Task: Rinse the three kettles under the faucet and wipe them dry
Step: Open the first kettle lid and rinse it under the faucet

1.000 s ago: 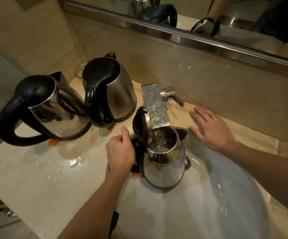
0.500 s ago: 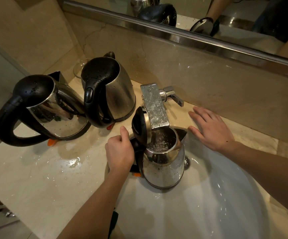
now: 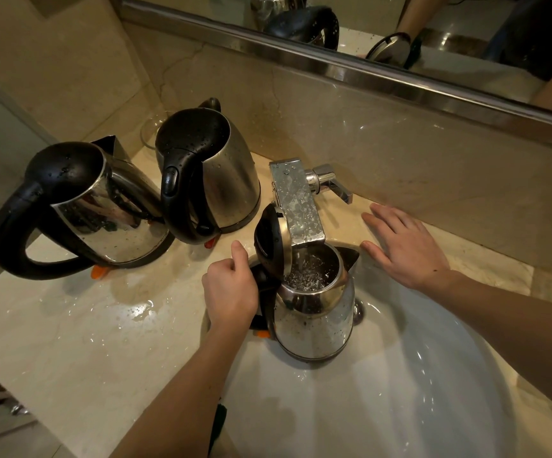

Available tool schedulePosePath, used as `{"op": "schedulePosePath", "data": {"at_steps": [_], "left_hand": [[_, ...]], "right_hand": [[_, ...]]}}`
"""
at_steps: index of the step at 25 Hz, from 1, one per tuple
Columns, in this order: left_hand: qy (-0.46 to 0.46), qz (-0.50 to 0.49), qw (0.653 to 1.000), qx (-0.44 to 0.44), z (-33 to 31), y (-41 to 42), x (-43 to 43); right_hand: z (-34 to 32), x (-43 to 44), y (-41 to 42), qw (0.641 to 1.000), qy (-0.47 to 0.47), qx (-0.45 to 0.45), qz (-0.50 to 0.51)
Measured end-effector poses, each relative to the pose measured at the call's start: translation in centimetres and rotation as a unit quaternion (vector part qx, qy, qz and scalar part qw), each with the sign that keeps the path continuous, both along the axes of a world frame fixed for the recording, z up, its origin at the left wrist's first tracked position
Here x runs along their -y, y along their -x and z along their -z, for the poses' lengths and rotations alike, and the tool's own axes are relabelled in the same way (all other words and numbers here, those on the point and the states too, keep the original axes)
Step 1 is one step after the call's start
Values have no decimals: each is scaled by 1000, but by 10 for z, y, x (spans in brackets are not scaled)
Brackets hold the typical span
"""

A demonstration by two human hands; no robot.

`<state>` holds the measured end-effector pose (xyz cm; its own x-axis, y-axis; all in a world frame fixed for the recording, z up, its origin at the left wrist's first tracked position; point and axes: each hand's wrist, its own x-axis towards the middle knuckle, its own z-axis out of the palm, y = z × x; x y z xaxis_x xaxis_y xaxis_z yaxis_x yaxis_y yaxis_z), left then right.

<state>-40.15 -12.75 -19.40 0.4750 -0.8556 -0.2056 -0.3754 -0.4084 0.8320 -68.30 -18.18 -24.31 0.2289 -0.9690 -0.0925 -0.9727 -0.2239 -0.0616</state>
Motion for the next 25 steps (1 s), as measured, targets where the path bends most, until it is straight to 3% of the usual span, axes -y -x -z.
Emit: {"op": "schedulePosePath", "data": {"at_steps": [25], "left_hand": [[-1,-2,1000,2,3,-2,1]], "right_hand": [[-3,-1,-1,1000,0,9,-1]]}}
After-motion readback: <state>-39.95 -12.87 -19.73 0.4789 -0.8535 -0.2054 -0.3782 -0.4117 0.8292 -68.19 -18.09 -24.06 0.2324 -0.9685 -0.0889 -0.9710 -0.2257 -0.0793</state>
